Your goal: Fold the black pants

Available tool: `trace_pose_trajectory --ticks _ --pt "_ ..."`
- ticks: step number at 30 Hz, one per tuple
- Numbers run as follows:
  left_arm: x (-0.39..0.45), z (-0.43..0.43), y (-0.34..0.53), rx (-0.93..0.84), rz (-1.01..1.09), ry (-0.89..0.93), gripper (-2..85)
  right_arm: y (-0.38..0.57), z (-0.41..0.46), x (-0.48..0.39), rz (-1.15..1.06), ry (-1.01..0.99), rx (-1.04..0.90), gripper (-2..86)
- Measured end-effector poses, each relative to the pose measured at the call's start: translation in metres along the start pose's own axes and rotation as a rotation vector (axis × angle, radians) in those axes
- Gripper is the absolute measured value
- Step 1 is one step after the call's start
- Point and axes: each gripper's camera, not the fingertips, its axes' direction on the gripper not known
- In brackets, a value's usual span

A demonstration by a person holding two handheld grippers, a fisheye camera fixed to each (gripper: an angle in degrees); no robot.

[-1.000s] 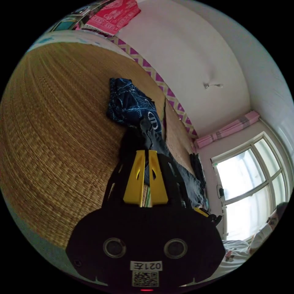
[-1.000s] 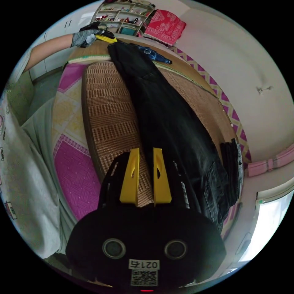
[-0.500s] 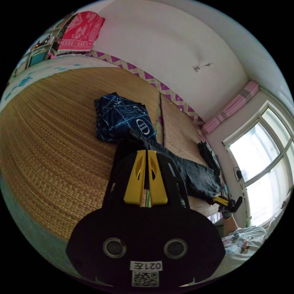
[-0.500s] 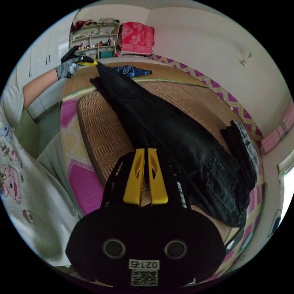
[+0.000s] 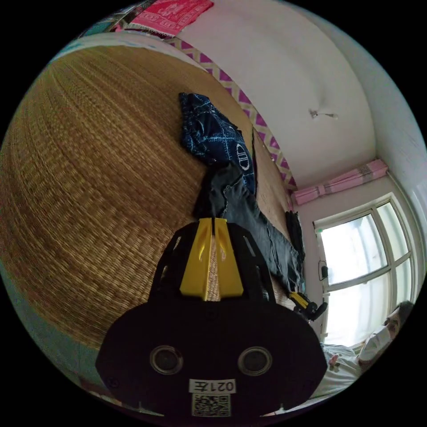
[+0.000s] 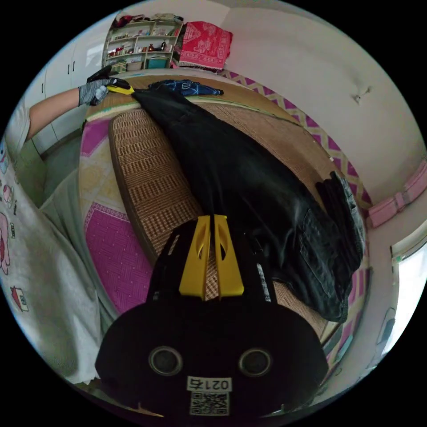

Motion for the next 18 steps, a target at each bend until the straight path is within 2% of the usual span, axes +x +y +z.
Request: trace_pose_trajectory --ticks 3,5,7,9,13,18 --pt "-0.008 0.005 0.007 0.005 -0.038 0.040 -0.7 0.016 0.009 -0.013 -0.061 0.082 -0.009 -0.8" --pt "-0.009 0.000 0.017 0.070 -0.057 0.035 -0.2 0.025 0.007 -0.011 -0.056 0.102 -0.013 -0.7" --pt "-0.008 -0.007 0.027 0.109 -0.083 0.028 0.8 0.040 -0.001 0.004 0.028 0.055 -0.021 -0.7" --pt "0.000 -0.005 0.038 0.103 -0.079 0.110 5.0 0.055 -0.013 0.019 0.124 -0.010 0.022 -0.7" --pt "0.028 0.025 0.061 0.030 -0.122 0.085 11.2 0.089 -0.032 0.046 0.270 -0.114 0.087 -0.9" --pt "0.054 0.058 0.076 0.025 -0.191 0.052 12.5 0.121 -0.055 0.067 0.370 -0.189 0.181 -1.0"
